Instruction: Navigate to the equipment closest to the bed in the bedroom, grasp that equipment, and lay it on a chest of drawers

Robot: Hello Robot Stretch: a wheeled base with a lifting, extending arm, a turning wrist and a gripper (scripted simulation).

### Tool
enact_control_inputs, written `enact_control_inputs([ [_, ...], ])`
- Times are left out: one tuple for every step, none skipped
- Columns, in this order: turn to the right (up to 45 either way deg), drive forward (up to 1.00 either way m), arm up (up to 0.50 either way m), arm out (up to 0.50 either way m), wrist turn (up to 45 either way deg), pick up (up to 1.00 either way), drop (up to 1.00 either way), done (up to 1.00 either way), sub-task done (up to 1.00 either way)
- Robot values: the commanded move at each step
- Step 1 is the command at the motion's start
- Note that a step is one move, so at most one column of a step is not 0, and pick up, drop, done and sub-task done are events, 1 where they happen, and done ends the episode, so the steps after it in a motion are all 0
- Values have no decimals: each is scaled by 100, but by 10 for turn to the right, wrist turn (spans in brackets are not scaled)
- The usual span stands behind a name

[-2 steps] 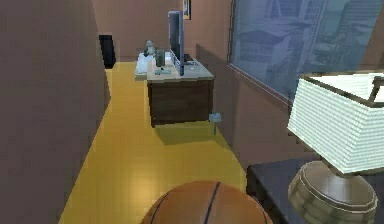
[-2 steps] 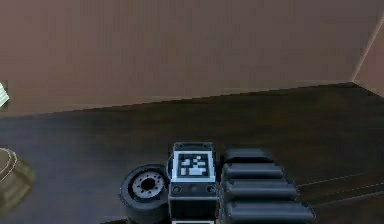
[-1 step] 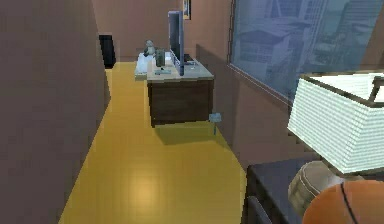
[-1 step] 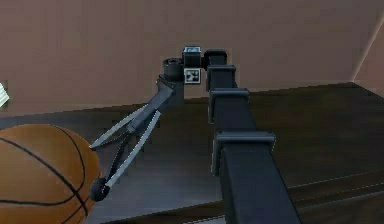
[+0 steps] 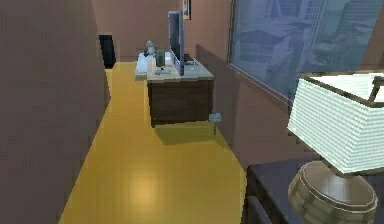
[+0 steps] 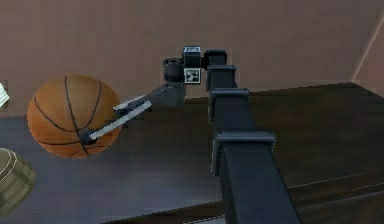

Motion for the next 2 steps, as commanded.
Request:
enact_control_inputs([
  [0,0,0,0,450,0,0,0,0],
  [0,0,0,0,450,0,0,0,0],
])
